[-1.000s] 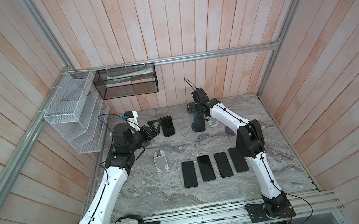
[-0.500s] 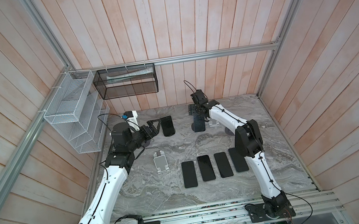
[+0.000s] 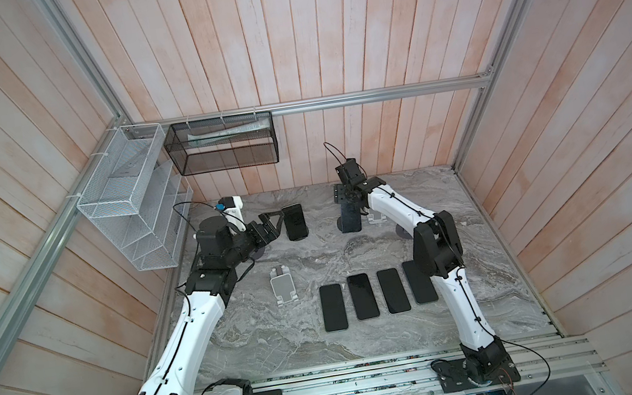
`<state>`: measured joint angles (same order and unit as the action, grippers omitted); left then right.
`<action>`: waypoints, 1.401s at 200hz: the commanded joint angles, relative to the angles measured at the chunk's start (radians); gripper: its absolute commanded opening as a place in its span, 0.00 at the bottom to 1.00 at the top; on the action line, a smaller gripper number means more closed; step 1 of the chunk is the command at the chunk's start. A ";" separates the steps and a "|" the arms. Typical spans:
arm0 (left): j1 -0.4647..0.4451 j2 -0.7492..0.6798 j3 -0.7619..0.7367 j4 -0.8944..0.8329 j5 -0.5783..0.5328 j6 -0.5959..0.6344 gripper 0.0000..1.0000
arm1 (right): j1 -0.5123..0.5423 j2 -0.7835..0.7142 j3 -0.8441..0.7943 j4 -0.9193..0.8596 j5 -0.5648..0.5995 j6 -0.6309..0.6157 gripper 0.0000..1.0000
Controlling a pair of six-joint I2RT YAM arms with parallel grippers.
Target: Remove the phone from the phone stand
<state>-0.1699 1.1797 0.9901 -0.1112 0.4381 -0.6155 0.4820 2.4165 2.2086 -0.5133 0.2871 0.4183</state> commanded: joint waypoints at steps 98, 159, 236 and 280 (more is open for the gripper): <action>0.009 0.016 -0.016 0.028 0.023 -0.013 1.00 | 0.013 -0.019 -0.024 -0.010 0.026 -0.023 0.66; 0.012 0.011 -0.018 0.028 0.014 -0.009 1.00 | 0.030 -0.148 -0.136 0.055 0.062 -0.044 0.65; 0.013 0.023 -0.016 0.024 0.006 -0.003 1.00 | 0.048 -0.233 -0.208 0.089 0.088 -0.066 0.64; 0.013 0.029 -0.016 0.024 0.011 -0.005 1.00 | 0.051 -0.260 -0.243 0.105 0.090 -0.072 0.63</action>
<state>-0.1619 1.2026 0.9848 -0.1043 0.4446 -0.6250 0.5240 2.2181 1.9774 -0.4385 0.3462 0.3611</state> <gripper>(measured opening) 0.999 0.740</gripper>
